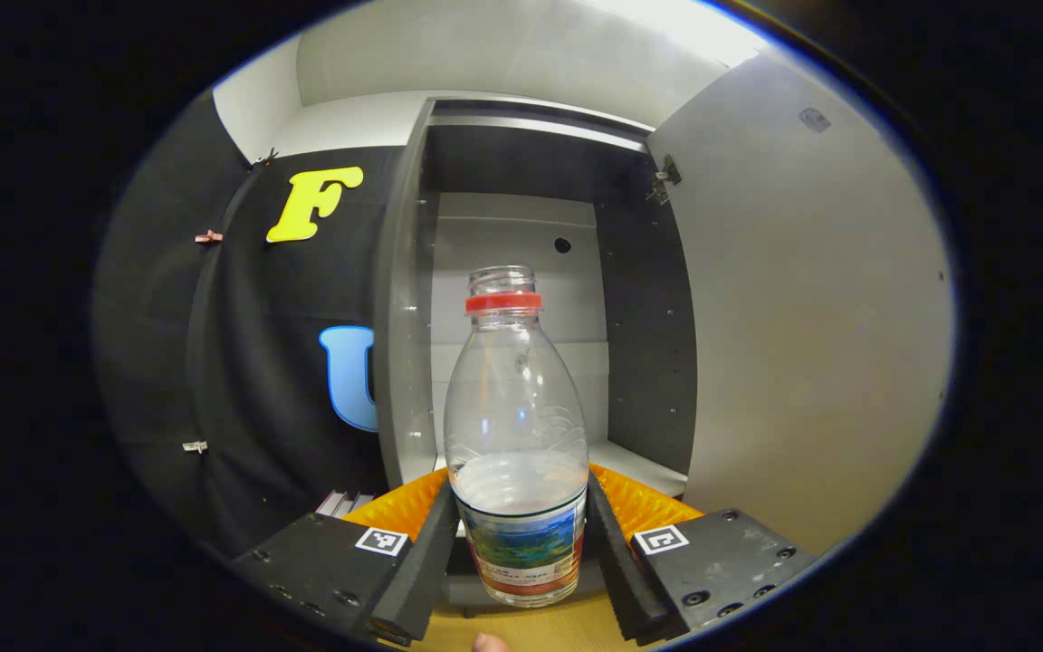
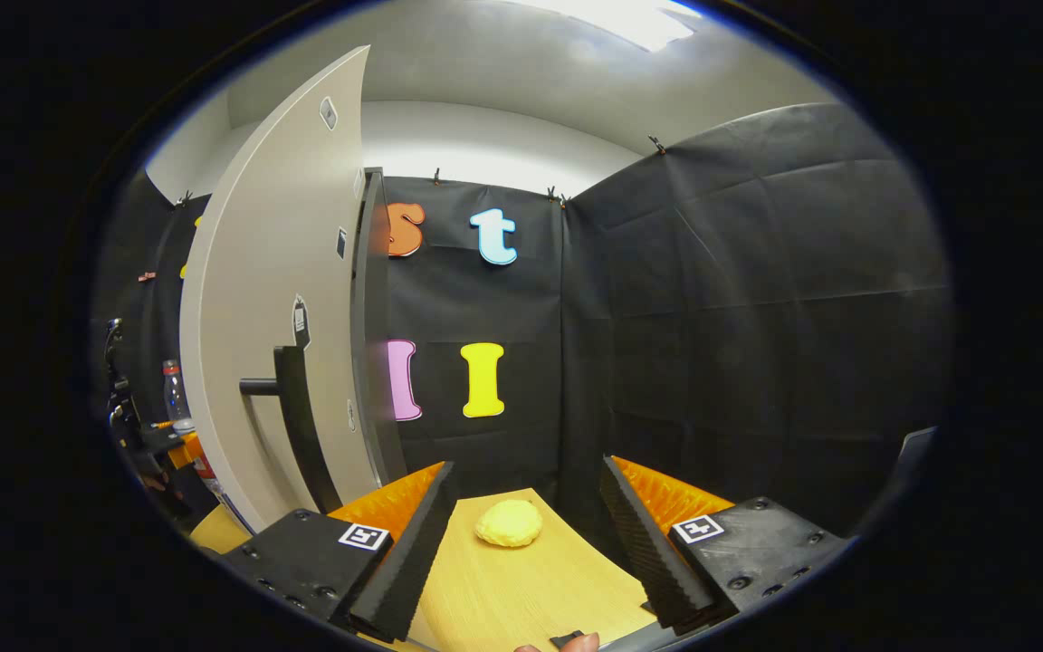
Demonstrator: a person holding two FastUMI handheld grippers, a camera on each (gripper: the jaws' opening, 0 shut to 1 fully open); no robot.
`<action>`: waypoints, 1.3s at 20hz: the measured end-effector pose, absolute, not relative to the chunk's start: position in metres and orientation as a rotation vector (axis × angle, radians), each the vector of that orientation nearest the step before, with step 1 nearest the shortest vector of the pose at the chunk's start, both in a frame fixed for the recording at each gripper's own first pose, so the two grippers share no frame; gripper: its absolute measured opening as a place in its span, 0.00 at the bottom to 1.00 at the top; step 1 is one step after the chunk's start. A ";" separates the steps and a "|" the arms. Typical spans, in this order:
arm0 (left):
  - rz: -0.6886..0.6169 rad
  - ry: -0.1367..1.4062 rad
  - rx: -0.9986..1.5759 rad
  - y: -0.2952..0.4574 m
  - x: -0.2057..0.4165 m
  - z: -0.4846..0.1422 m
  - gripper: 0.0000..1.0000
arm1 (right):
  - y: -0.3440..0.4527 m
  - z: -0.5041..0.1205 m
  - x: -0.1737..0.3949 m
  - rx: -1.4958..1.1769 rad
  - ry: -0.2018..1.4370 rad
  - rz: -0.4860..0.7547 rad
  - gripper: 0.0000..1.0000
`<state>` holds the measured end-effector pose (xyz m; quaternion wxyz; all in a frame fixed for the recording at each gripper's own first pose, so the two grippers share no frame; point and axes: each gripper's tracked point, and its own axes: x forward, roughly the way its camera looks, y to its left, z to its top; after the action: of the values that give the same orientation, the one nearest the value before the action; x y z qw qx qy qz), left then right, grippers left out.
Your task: Open the cabinet door with the right hand, grasp the bottle in the cabinet with the left hand and place it on the coaster, then close the cabinet door with the right hand.
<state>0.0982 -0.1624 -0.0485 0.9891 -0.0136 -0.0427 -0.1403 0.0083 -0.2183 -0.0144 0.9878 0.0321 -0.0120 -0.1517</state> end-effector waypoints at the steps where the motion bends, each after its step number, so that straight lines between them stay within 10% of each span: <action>1: -0.285 -0.087 -0.038 -0.156 0.090 -0.056 0.75 | -0.217 -0.013 0.009 0.060 -0.028 -0.305 0.97; 26: -0.388 0.032 0.007 -0.079 0.005 -0.359 0.77 | -0.196 -0.014 0.014 0.090 -0.015 -0.331 0.98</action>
<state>0.0050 -0.0788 -0.3593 0.9811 0.0034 0.0160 -0.1929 0.0141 -0.1963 -0.0138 0.9853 0.0447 -0.0073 -0.1648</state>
